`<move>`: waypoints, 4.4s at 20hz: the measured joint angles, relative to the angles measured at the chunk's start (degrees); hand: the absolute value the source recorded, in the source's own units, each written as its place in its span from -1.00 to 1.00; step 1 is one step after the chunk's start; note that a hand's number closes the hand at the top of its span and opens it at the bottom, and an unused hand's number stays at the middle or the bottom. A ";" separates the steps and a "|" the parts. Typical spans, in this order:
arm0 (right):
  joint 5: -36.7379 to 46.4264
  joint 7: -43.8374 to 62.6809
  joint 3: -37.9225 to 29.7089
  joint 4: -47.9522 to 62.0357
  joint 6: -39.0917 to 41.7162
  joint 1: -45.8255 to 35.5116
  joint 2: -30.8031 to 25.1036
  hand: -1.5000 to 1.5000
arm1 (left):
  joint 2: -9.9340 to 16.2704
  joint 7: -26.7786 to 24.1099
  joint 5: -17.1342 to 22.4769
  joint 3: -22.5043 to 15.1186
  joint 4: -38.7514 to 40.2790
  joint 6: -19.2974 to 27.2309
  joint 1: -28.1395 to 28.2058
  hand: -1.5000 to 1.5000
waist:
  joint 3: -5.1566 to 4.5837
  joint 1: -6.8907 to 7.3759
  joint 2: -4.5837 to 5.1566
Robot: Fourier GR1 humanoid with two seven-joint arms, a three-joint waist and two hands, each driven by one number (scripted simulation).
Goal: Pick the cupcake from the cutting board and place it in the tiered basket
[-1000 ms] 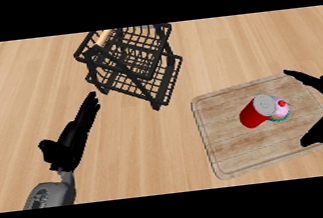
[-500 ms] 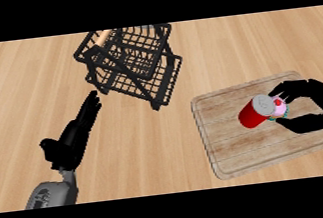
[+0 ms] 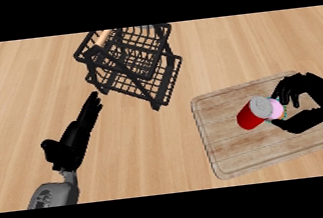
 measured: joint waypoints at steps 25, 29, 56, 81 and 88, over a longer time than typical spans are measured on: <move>30.97 48.92 20.47 -45.53 -9.55 -3.64 19.62 1.00 | 0.78 -1.18 -0.11 1.11 0.66 -1.56 0.24 0.00 | -0.07 0.15 -0.11; 29.40 52.50 18.86 -41.36 -8.05 -16.68 21.26 1.00 | -0.31 0.11 -0.63 0.38 -0.19 -0.86 -0.04 0.00 | -0.07 0.54 -0.06; 14.83 45.81 6.94 35.01 -33.56 -68.18 22.20 1.00 | -1.60 0.38 -1.80 -0.51 1.02 -1.87 -2.90 0.00 | -0.02 3.46 0.63; -12.44 40.32 6.25 54.52 -61.19 -77.40 21.86 -1.00 | -1.57 0.13 -2.11 0.53 1.90 -1.89 -2.83 0.00 | -0.08 2.71 0.37; -3.52 42.80 9.99 56.11 -71.33 -77.59 16.82 -1.00 | -0.72 -0.64 -1.61 2.14 1.93 -1.54 -0.55 0.00 | -0.04 -0.28 -0.49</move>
